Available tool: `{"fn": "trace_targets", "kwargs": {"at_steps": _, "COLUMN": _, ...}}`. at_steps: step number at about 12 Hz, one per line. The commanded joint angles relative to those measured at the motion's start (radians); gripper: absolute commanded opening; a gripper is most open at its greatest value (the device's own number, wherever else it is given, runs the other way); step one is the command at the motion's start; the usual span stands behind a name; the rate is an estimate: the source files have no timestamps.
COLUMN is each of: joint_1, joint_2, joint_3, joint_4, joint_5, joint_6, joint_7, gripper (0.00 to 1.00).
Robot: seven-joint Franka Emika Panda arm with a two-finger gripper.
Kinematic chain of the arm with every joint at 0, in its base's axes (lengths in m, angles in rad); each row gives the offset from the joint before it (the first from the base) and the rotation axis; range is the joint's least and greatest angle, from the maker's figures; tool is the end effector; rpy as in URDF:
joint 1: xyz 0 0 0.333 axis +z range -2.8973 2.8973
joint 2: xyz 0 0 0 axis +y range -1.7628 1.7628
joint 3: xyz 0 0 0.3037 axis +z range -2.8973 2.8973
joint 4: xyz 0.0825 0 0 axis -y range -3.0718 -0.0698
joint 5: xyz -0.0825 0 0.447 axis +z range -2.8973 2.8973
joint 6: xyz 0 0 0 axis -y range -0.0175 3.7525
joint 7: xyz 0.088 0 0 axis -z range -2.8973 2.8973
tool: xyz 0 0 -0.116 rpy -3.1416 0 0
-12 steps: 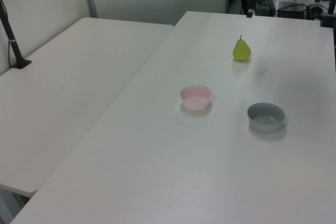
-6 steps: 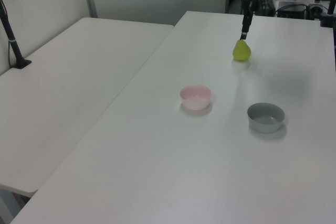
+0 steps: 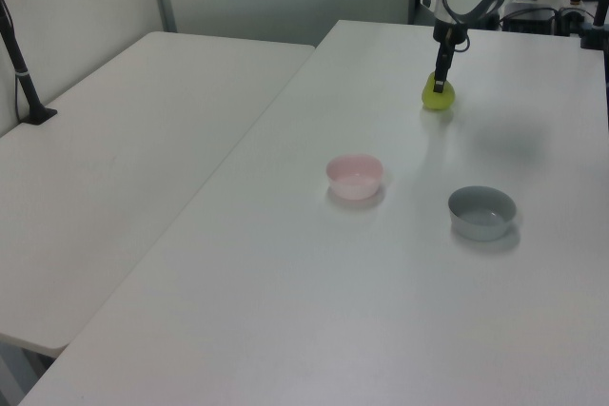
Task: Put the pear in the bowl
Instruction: 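Lower the gripper and close it around the pear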
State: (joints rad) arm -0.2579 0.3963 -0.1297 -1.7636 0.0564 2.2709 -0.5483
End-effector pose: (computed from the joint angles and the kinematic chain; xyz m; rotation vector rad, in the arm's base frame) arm 0.6612 -0.2622 0.2981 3.0747 0.2150 0.1552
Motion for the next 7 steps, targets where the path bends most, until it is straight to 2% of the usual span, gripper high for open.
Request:
{"fn": "trace_targets", "kwargs": {"at_steps": 1, "joint_1": 0.009, "joint_2": 0.022, "joint_3": 0.004, "joint_4": -0.014, "joint_5": -0.024, "joint_6": 0.036, "joint_7": 0.044, "gripper": 1.0}}
{"fn": "trace_targets", "kwargs": {"at_steps": 2, "joint_1": 0.009, "joint_2": 0.024, "joint_3": 0.005, "joint_4": -0.016, "joint_5": -0.035, "joint_6": 0.036, "joint_7": 0.044, "gripper": 0.9}}
{"fn": "trace_targets", "kwargs": {"at_steps": 3, "joint_1": 0.009, "joint_2": 0.024, "joint_3": 0.004, "joint_4": -0.022, "joint_5": -0.036, "joint_6": 0.036, "joint_7": 0.044, "gripper": 0.7}}
{"fn": "trace_targets", "kwargs": {"at_steps": 4, "joint_1": 0.009, "joint_2": 0.022, "joint_3": 0.005, "joint_4": -0.022, "joint_5": -0.036, "joint_6": 0.035, "joint_7": 0.044, "gripper": 0.37}}
{"fn": "trace_targets", "kwargs": {"at_steps": 5, "joint_1": 0.006, "joint_2": 0.018, "joint_3": 0.005, "joint_4": -0.02, "joint_5": -0.036, "joint_6": 0.026, "joint_7": 0.044, "gripper": 0.1}}
{"fn": "trace_targets", "kwargs": {"at_steps": 6, "joint_1": 0.003, "joint_2": 0.0, "joint_3": 0.004, "joint_4": -0.02, "joint_5": -0.036, "joint_6": 0.009, "joint_7": 0.039, "gripper": 0.02}}
{"fn": "trace_targets", "kwargs": {"at_steps": 7, "joint_1": 0.003, "joint_2": -0.022, "joint_3": 0.004, "joint_4": -0.019, "joint_5": -0.036, "joint_6": -0.016, "joint_7": 0.039, "gripper": 0.02}}
